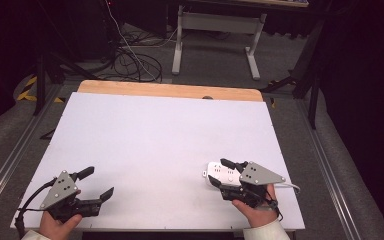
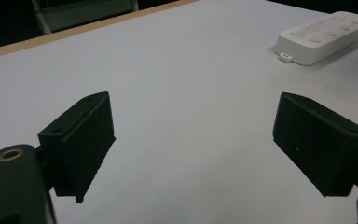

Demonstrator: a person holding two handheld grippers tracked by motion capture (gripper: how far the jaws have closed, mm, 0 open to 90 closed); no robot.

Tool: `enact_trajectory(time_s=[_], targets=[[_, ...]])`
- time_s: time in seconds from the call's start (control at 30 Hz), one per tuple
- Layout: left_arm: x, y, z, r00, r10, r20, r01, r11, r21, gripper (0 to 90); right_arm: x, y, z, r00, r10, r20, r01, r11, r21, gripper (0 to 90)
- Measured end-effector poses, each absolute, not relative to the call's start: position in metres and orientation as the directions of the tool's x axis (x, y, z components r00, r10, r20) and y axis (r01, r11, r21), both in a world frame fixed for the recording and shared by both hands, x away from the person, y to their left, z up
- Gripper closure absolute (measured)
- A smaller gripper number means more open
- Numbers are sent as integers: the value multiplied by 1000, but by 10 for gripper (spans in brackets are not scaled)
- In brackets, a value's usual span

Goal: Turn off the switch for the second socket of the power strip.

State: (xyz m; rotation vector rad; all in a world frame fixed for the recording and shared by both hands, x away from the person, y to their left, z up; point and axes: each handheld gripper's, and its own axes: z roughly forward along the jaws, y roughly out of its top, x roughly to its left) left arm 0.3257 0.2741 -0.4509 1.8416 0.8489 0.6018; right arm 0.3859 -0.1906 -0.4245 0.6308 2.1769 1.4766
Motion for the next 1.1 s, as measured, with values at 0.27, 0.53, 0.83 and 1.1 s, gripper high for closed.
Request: enact_trajectory(time_s=[0.27, 0.53, 0.83, 1.1], targets=[[326, 274, -451, 632, 774, 32, 288, -273, 918, 132, 391, -198, -415, -789, 607, -93, 149, 335, 930, 567], [326, 274, -451, 632, 774, 37, 287, -278, 917, 133, 398, -206, -411, -764, 641, -74, 168, 309, 936, 664], [326, 274, -451, 631, 775, 40, 286, -279, 917, 133, 404, -212, -409, -766, 638, -76, 194, 342, 919, 900], [326, 274, -451, 629, 776, 36, 288, -276, 917, 134, 408, -220, -404, -756, 649, -81, 238, 389, 890, 900]])
